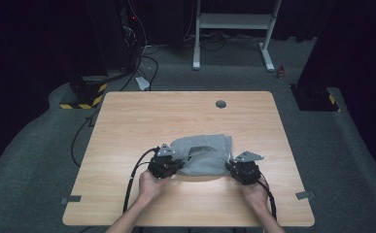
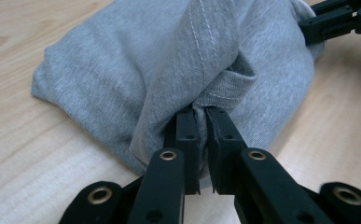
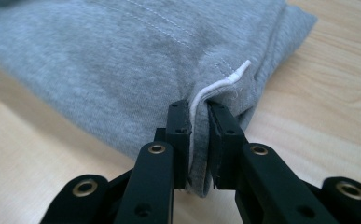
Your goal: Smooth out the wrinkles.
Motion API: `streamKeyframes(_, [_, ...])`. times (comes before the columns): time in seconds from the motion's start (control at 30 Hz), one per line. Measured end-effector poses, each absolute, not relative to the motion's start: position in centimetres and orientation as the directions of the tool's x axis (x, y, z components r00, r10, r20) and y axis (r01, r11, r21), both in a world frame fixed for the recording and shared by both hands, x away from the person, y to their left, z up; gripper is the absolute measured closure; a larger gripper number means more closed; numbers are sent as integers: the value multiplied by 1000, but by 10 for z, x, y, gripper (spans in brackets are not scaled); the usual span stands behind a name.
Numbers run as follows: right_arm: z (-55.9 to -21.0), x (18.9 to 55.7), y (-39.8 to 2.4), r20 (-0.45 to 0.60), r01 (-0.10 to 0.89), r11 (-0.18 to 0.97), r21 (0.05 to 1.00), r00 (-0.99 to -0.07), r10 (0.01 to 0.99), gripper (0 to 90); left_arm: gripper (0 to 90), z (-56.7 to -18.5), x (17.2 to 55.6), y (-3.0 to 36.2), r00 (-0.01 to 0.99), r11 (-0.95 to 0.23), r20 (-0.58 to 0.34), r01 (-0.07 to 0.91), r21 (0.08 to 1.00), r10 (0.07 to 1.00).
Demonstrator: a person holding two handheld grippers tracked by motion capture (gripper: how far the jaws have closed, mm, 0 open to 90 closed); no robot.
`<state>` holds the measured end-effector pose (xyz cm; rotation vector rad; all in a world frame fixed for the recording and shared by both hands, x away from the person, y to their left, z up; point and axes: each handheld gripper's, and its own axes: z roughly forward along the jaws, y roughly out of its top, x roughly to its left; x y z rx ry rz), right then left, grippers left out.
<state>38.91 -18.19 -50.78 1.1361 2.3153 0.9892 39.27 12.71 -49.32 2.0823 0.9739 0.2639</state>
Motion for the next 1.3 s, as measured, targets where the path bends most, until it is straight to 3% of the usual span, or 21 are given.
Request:
streamKeyframes(0.4, [-504, 435, -171, -30, 581, 402, 708, -543, 839, 771, 824, -497, 418, 123, 613, -316, -156, 589, 743, 775])
streamKeyframes(0.77, [-484, 413, -192, 19, 563, 343, 752, -539, 842, 568, 699, -477, 400, 127, 634, -284, -169, 548, 787, 754])
streamKeyframes(1.0, [-463, 420, -192, 46, 556, 295, 777, -517, 855, 538, 577, -457, 400, 117, 622, -300, -102, 506, 809, 776])
streamKeyframes(1.3, [-466, 454, -182, 99, 647, 251, 720, -454, 885, 528, 475, -449, 421, 108, 567, -276, -103, 542, 794, 817])
